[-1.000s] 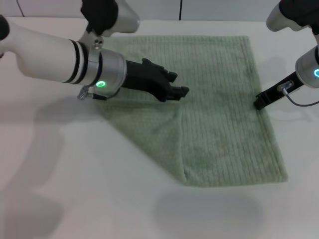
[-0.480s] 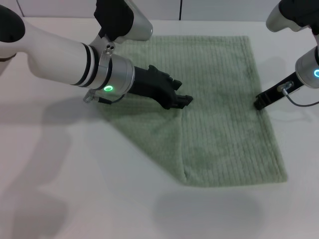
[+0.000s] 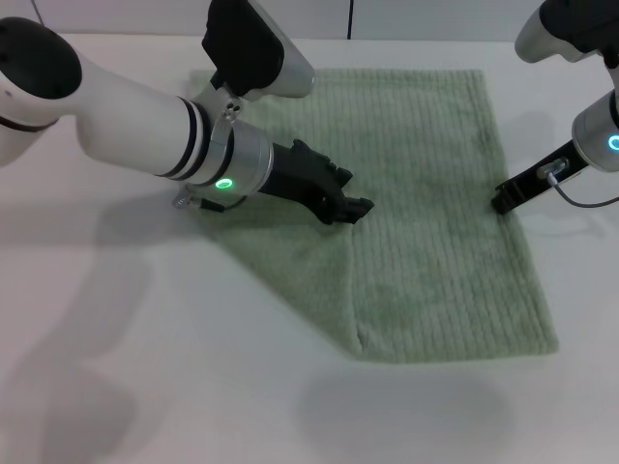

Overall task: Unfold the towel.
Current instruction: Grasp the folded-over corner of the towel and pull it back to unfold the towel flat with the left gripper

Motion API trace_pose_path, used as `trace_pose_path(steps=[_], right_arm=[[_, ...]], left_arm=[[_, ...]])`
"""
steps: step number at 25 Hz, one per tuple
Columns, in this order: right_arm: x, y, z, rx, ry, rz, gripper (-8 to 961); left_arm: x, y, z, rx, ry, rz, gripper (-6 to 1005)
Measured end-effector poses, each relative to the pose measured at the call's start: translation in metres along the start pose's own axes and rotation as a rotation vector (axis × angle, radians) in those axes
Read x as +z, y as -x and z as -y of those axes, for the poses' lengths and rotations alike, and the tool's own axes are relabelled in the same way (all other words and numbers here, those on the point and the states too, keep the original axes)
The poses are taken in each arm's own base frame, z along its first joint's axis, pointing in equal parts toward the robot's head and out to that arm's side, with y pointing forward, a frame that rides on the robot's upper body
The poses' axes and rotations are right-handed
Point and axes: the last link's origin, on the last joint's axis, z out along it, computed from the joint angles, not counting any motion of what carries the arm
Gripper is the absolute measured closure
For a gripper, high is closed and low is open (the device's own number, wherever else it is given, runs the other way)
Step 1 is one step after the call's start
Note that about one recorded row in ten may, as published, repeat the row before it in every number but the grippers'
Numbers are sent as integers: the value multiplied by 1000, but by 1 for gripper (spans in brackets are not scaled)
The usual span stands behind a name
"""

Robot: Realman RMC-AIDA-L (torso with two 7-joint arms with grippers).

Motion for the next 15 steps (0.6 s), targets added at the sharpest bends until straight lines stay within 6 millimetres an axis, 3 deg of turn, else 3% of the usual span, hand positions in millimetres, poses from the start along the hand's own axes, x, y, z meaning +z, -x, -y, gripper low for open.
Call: trace_pose_path(steps=[15], right_arm=[[0,2,-2,-6,1,2,954]], left_arm=[[11,0,0,1,-33,39,542]])
